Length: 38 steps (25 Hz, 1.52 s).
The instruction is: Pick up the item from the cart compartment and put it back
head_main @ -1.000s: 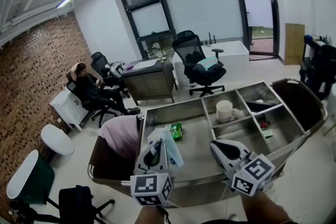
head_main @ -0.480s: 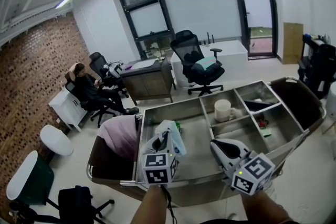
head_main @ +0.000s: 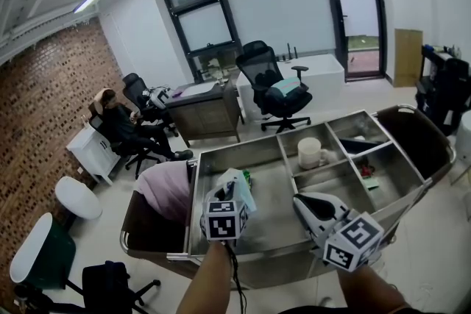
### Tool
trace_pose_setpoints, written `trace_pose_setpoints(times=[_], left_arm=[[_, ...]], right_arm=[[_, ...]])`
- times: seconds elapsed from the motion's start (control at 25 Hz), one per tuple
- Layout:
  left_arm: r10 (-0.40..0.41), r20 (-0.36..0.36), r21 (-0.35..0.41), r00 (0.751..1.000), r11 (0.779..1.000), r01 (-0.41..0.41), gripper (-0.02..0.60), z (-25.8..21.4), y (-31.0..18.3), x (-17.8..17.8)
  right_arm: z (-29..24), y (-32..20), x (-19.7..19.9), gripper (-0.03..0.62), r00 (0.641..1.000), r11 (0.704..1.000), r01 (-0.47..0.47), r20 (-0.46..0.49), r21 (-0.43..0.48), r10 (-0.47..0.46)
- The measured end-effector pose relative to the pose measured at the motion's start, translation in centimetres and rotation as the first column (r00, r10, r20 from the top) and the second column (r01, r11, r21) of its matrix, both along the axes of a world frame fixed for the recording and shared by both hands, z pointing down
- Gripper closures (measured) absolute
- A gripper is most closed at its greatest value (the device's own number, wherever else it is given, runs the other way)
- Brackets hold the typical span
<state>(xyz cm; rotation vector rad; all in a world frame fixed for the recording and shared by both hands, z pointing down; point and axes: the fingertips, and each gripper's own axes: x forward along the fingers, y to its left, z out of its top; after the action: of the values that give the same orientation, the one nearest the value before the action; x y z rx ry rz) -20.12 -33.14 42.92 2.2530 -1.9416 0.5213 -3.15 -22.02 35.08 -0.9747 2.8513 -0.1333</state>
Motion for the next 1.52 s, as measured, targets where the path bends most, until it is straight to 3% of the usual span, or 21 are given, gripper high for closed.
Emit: trace_pose_setpoints(times=[0.6, 0.72, 0.8, 0.84, 0.88, 1.52], left_arm=[[0.002, 0.039, -0.126, 0.999, 0.992, 0.003, 0.571, 3.5, -2.4, -0.1], [0.023, 0.063, -0.186, 0.998, 0.982, -0.011, 0.563, 4.7, -2.9, 0.0], [0.047, 0.082, -0.268, 0.995, 0.963, -0.024, 0.476, 6.3, -2.9, 0.3], [0.054, 0.091, -0.3, 0.994, 0.954, -0.025, 0.394, 6.9, -2.8, 0.3], [0.058, 0.099, -0.312, 0.993, 0.95, -0.024, 0.382, 7.1, -2.8, 0.3], [0.018, 0.06, -0.197, 0.998, 0.98, -0.006, 0.382, 3.7, -2.4, -0.2]], right_arm=[[0.2, -0.4, 0.3, 0.582, 1.0, 1.0, -0.012, 0.005, -0.009, 0.013], [0.3, -0.4, 0.3, 0.582, 1.0, 1.0, -0.013, 0.006, -0.009, 0.013], [0.2, -0.4, 0.3, 0.582, 1.0, 1.0, -0.012, 0.007, -0.008, 0.012], [0.2, -0.4, 0.3, 0.582, 1.0, 1.0, -0.011, 0.008, -0.008, 0.011], [0.2, -0.4, 0.3, 0.582, 1.0, 1.0, -0.011, 0.007, -0.009, 0.011], [0.4, -0.4, -0.3, 0.582, 1.0, 1.0, -0.001, -0.001, -0.009, 0.001]])
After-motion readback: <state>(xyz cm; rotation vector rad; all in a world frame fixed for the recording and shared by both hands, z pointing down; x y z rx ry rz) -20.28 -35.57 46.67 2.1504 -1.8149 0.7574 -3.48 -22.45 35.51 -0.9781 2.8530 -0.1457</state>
